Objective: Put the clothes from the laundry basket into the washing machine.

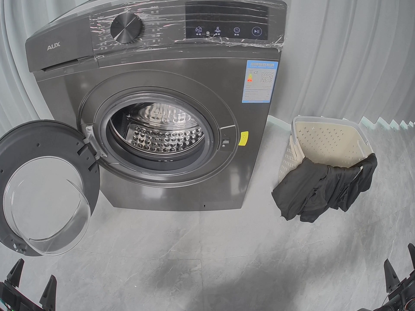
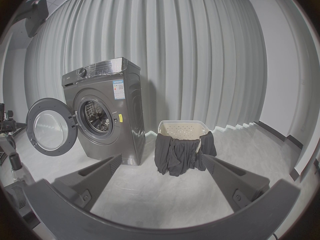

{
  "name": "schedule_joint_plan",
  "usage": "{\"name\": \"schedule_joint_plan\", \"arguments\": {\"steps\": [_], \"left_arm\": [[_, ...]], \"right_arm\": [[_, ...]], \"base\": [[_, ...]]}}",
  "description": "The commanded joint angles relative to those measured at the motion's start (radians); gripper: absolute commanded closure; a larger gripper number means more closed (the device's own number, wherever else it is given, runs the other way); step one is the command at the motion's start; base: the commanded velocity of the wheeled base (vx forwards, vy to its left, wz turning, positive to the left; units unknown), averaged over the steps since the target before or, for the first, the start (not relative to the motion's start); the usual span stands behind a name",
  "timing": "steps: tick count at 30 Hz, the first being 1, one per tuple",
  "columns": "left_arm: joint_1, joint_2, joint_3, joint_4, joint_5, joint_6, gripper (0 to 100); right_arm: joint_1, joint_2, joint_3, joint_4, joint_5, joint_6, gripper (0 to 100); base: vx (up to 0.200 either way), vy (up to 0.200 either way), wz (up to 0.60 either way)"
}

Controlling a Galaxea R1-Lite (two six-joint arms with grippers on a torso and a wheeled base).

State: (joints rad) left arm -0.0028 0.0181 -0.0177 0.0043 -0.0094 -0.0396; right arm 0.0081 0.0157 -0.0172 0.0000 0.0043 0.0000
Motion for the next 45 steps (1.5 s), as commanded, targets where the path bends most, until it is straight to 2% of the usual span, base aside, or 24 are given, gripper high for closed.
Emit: {"name": "schedule_joint_plan", "arguments": {"steps": [1, 8, 17, 35, 45], "left_arm": [[0.0, -0.015, 0.015, 0.0, 0.0, 0.0, 0], [0.0, -0.015, 0.015, 0.0, 0.0, 0.0, 0], [0.0, -0.015, 0.015, 0.0, 0.0, 0.0, 0], [0.0, -0.015, 0.015, 0.0, 0.0, 0.0, 0], [0.0, -0.015, 0.015, 0.0, 0.0, 0.0, 0]], "right_arm": [[0.0, -0.016, 0.017, 0.0, 0.0, 0.0, 0], [0.0, -0.016, 0.017, 0.0, 0.0, 0.0, 0], [0.0, -0.016, 0.017, 0.0, 0.0, 0.0, 0], [0.0, -0.016, 0.017, 0.0, 0.0, 0.0, 0], [0.0, -0.016, 0.017, 0.0, 0.0, 0.0, 0]], "base": [[0.0, 0.0, 0.0], [0.0, 0.0, 0.0], [0.0, -0.2, 0.0], [0.0, 0.0, 0.0], [0.0, -0.2, 0.0]]}}
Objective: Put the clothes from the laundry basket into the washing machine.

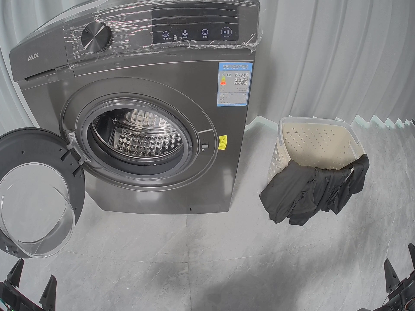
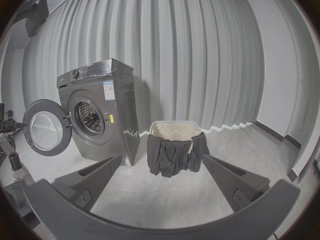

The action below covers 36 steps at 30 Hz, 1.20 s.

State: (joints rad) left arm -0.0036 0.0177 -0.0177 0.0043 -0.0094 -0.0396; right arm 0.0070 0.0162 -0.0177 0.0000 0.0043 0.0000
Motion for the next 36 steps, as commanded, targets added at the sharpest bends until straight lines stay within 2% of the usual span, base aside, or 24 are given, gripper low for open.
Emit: {"name": "schedule_joint_plan", "arguments": {"steps": [1, 36], "left_arm": [[0.001, -0.015, 0.015, 0.0, 0.0, 0.0, 0], [0.001, -0.015, 0.015, 0.0, 0.0, 0.0, 0]], "right_arm": [[0.001, -0.016, 0.018, 0.0, 0.0, 0.0, 0], [0.001, -0.016, 0.018, 0.0, 0.0, 0.0, 0]], "base": [[0.0, -0.2, 0.0], [0.0, -0.2, 0.0]]}}
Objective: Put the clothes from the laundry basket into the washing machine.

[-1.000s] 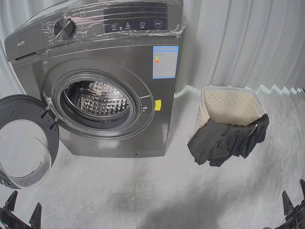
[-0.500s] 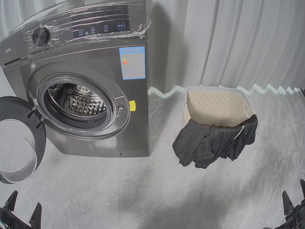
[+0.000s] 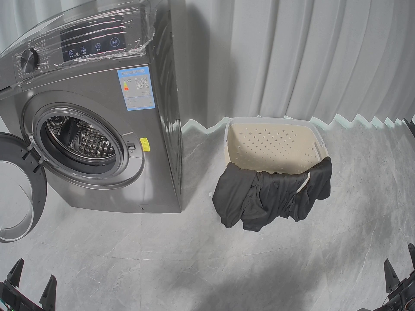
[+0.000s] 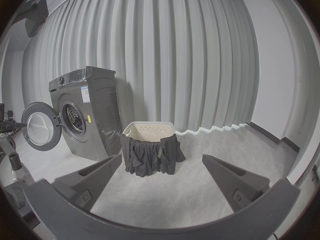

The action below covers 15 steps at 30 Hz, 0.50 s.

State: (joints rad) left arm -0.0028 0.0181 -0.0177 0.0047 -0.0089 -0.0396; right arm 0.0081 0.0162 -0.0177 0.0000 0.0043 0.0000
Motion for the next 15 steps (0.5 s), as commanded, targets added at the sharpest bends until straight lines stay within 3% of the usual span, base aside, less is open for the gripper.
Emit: {"name": "schedule_joint_plan", "arguments": {"steps": [1, 5, 15], "left_arm": [[0.0, -0.015, 0.015, 0.0, 0.0, 0.0, 0], [0.0, -0.015, 0.015, 0.0, 0.0, 0.0, 0], [0.0, -0.015, 0.015, 0.0, 0.0, 0.0, 0]], "right_arm": [[0.0, -0.016, 0.018, 0.0, 0.0, 0.0, 0], [0.0, -0.016, 0.018, 0.0, 0.0, 0.0, 0], [0.0, -0.016, 0.018, 0.0, 0.0, 0.0, 0]], "base": [[0.0, -0.2, 0.0], [0.0, -0.2, 0.0], [0.0, 0.0, 0.0]]}}
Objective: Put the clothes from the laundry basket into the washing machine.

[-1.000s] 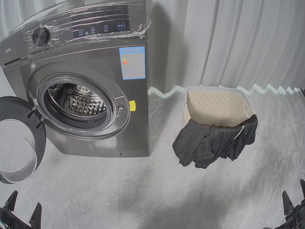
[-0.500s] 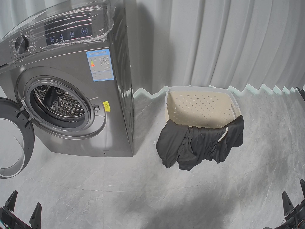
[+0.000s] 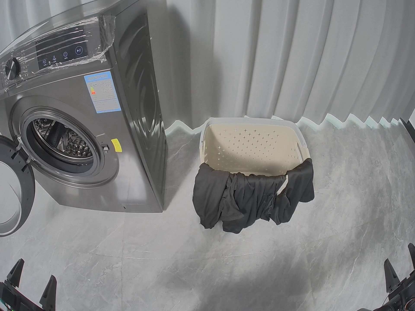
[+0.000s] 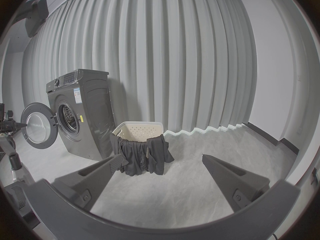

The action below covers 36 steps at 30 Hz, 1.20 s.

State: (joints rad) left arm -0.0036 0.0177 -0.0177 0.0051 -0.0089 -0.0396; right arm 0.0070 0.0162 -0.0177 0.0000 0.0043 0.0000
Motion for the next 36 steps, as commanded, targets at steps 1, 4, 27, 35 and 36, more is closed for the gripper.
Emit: {"name": "schedule_joint_plan", "arguments": {"steps": [1, 4, 27, 35, 36], "left_arm": [[0.001, -0.015, 0.015, -0.001, 0.0, 0.0, 0], [0.001, -0.015, 0.015, -0.001, 0.0, 0.0, 0], [0.001, -0.015, 0.015, -0.001, 0.0, 0.0, 0], [0.001, -0.015, 0.015, -0.001, 0.0, 0.0, 0], [0.001, -0.015, 0.015, -0.001, 0.0, 0.0, 0]], "right_arm": [[0.001, -0.016, 0.018, 0.0, 0.0, 0.0, 0], [0.001, -0.016, 0.018, 0.0, 0.0, 0.0, 0], [0.001, -0.016, 0.018, 0.0, 0.0, 0.0, 0], [0.001, -0.016, 0.018, 0.0, 0.0, 0.0, 0], [0.001, -0.016, 0.018, 0.0, 0.0, 0.0, 0]], "base": [[0.0, 0.0, 0.0], [0.0, 0.0, 0.0], [0.0, -0.13, 0.0], [0.0, 0.0, 0.0], [0.2, 0.0, 0.0]]}}
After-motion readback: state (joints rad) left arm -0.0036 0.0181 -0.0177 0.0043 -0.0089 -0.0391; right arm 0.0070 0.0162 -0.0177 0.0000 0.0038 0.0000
